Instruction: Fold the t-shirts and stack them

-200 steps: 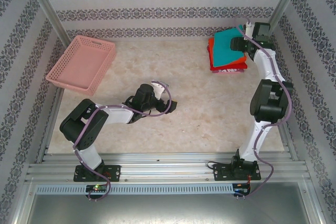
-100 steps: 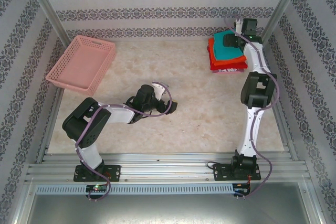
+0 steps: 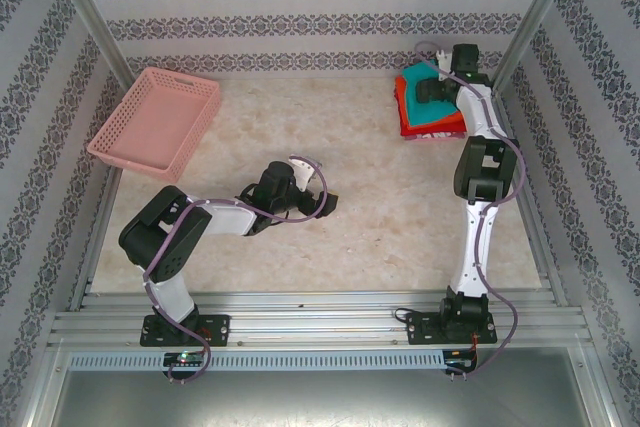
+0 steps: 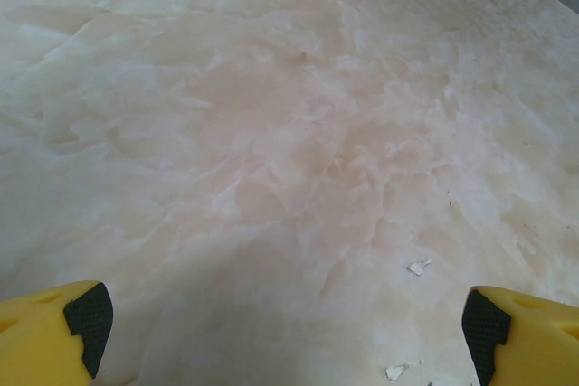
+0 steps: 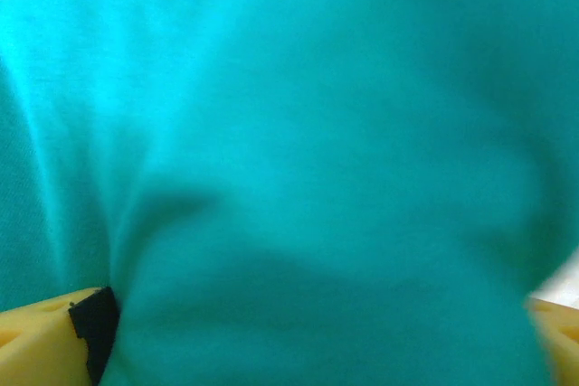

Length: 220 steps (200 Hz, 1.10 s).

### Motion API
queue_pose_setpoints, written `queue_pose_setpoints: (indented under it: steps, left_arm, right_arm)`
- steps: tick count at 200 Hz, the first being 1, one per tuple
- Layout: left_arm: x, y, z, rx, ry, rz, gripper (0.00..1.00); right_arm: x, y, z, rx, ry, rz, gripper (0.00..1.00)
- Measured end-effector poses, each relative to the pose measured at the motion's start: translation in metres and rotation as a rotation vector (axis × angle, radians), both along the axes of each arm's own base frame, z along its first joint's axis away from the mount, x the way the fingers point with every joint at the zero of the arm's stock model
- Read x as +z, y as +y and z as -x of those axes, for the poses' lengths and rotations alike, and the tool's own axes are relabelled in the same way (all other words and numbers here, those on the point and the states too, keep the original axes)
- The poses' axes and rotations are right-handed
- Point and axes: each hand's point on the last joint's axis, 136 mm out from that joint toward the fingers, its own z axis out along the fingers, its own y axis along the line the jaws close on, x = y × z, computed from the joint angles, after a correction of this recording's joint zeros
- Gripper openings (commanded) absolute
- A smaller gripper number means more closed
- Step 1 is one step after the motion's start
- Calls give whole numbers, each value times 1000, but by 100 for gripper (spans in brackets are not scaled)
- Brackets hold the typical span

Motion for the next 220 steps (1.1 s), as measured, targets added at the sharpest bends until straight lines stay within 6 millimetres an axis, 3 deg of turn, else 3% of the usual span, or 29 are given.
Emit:
queue_pose_setpoints:
  steps: [52,143,181,220]
  left_arm:
    - [3,-1,0,2,-5,17,100]
    - [3,-3,1,-9,1,25,100]
    - [3,-3,1,-8,1,29,100]
    - [5,-4,1,-8,-7,42,100]
  right_arm:
    - [-13,5,14,39,68,-17,98]
    - [-10,0,29,62,112,-154,98]
    - [15,10,51,39,102,-212,98]
    - [72,11,60,-5,-22,-234,97]
